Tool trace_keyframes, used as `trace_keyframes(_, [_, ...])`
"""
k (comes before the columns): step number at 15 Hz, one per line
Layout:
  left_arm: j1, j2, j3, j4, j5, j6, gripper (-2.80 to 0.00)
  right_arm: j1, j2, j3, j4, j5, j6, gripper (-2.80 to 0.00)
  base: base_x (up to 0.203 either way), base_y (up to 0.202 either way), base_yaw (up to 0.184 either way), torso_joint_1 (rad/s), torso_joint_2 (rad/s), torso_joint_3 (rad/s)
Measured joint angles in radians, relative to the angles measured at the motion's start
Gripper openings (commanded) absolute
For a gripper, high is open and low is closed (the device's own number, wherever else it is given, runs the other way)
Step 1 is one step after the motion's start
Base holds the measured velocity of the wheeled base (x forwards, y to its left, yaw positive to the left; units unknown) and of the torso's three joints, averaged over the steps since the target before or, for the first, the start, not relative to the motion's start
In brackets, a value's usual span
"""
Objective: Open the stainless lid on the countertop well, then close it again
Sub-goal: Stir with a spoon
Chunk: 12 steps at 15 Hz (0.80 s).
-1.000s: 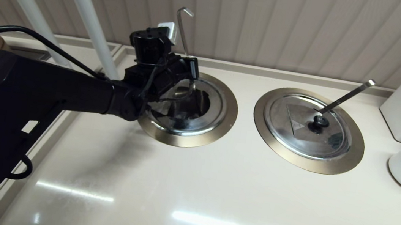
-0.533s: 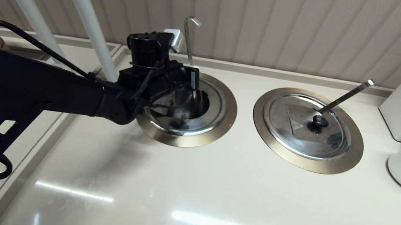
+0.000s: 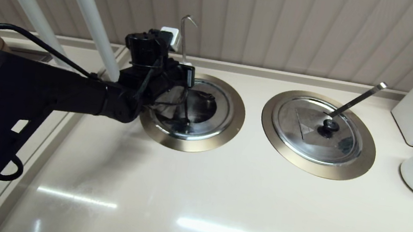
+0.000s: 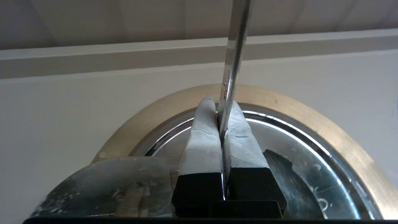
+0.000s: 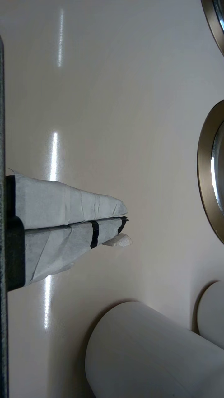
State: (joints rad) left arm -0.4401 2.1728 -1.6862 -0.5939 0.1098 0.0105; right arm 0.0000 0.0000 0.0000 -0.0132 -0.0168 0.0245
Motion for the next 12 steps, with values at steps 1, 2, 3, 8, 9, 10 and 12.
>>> trace_keyframes(1, [-0.008,0.012,-0.018,-0.015,0.014,-0.035,-2.80,0.000,0.000,0.000,0.000,0.000,0.000,-2.80,0.000,0.000,0.000,0.000,0.00,0.000])
trace_keyframes(2, [-0.016,0.019,-0.027,-0.027,0.017,-0.070,-2.80,0.000,0.000,0.000,0.000,0.000,0.000,-2.80,0.000,0.000,0.000,0.000,0.00,0.000])
trace_keyframes(3, [-0.026,0.021,-0.028,-0.027,0.016,-0.093,-2.80,0.000,0.000,0.000,0.000,0.000,0.000,-2.80,0.000,0.000,0.000,0.000,0.00,0.000])
trace_keyframes(8, [-0.067,0.009,0.029,-0.023,-0.013,-0.113,-2.80,0.000,0.000,0.000,0.000,0.000,0.000,-2.80,0.000,0.000,0.000,0.000,0.00,0.000])
trace_keyframes(9, [-0.069,-0.006,0.057,-0.022,-0.043,-0.113,-2.80,0.000,0.000,0.000,0.000,0.000,0.000,-2.80,0.000,0.000,0.000,0.000,0.00,0.000])
trace_keyframes(10, [-0.072,-0.020,0.079,-0.021,-0.070,-0.108,-2.80,0.000,0.000,0.000,0.000,0.000,0.000,-2.80,0.000,0.000,0.000,0.000,0.00,0.000])
trace_keyframes(12, [-0.068,-0.037,0.096,0.006,-0.073,-0.063,-2.80,0.000,0.000,0.000,0.000,0.000,0.000,-2.80,0.000,0.000,0.000,0.000,0.00,0.000])
